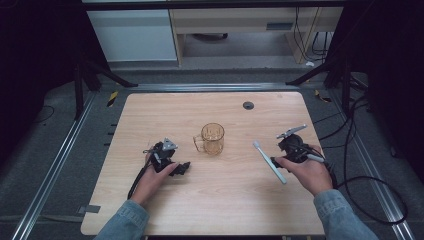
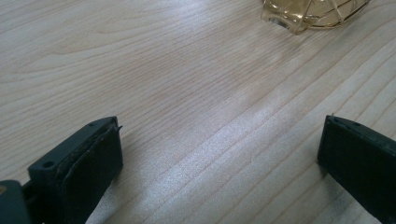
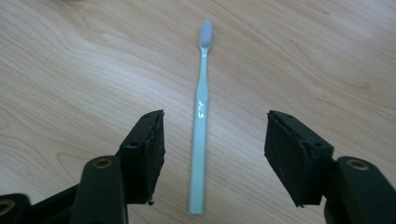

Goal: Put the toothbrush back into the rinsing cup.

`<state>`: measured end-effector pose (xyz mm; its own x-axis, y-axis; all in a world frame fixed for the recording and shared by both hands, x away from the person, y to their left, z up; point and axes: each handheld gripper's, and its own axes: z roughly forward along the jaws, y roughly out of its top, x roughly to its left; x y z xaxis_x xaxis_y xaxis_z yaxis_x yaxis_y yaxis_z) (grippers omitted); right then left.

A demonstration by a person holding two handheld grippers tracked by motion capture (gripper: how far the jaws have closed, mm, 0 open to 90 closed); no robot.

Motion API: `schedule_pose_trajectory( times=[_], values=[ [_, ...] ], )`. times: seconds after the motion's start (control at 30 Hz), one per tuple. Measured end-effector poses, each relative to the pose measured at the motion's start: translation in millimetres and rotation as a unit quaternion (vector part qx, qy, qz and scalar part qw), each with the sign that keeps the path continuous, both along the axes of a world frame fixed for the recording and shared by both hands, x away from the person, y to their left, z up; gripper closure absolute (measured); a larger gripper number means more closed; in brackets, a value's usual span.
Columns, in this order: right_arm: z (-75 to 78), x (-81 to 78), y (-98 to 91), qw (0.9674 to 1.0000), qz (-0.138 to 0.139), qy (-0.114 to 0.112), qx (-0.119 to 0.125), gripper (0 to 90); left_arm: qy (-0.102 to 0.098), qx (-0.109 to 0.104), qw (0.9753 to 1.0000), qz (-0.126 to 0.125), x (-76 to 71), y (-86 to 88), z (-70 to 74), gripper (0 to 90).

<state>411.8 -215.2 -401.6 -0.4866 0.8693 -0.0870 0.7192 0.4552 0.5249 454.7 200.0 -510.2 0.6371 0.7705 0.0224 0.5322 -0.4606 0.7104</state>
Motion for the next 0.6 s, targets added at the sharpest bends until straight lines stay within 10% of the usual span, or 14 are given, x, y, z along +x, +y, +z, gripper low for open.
schedule_pose_trajectory(
  times=[0.3, 0.6],
  values=[
    [27.5, 21.1, 6.1, 0.9995, 0.006, 0.018, -0.027, 44.2, -0.002, -0.003, 1.0000, 0.002, -0.1, -0.5, -0.3, 0.0],
    [21.4, 35.8, 8.9, 0.9979, 0.005, 0.050, -0.041, 50.4, -0.002, -0.003, 1.0000, 0.004, -0.4, -0.7, -0.3, 0.0]
  ],
)
